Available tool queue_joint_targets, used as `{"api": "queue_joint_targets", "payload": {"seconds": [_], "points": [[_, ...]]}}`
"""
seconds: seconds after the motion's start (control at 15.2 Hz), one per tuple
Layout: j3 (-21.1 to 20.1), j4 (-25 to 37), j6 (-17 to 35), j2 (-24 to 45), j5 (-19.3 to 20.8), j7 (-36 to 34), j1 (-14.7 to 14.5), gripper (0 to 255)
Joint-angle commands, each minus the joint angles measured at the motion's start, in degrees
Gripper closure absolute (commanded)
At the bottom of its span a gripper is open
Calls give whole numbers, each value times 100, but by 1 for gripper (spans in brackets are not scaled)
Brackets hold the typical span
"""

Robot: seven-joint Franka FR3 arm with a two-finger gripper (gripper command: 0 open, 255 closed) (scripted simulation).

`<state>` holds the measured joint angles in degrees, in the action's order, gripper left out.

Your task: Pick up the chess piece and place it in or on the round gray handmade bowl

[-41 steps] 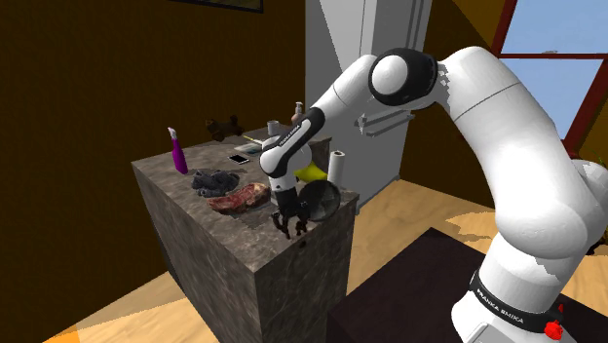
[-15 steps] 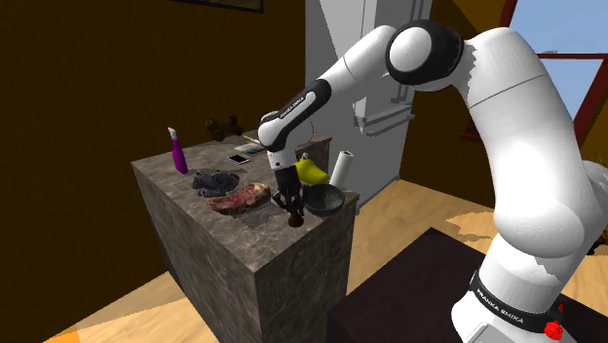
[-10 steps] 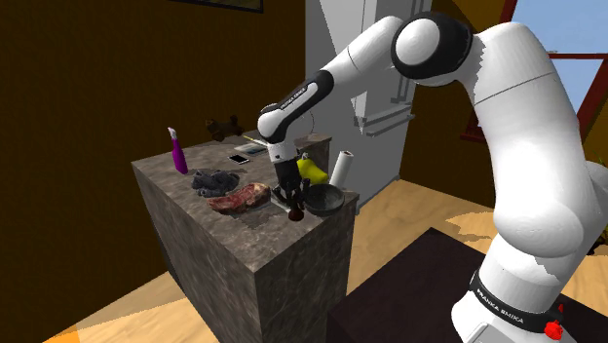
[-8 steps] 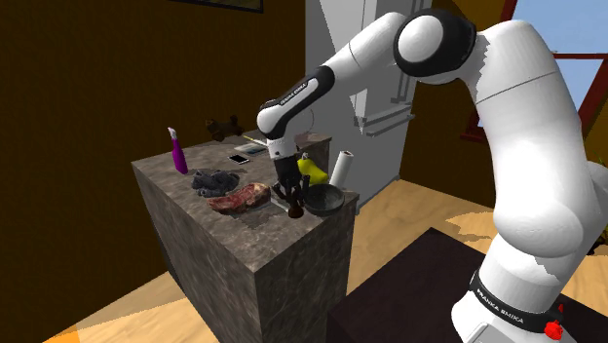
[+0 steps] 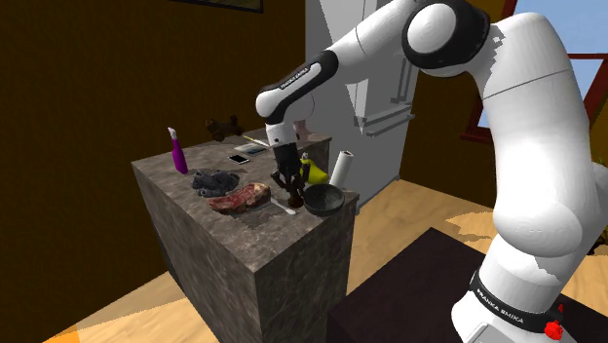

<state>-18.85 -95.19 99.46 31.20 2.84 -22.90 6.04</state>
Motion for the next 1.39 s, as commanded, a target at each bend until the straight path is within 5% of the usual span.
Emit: {"api": "queue_joint_targets", "payload": {"seconds": [0.0,0.4,0.99,1.32], "points": [[-13,34,-107,-73,-21,-1,6,255],[56,324,-439,-106,21,201,142,255],[442,1657,-1091,606,382,1073,616,255],[462,1504,-794,754,413,1061,613,255]]}}
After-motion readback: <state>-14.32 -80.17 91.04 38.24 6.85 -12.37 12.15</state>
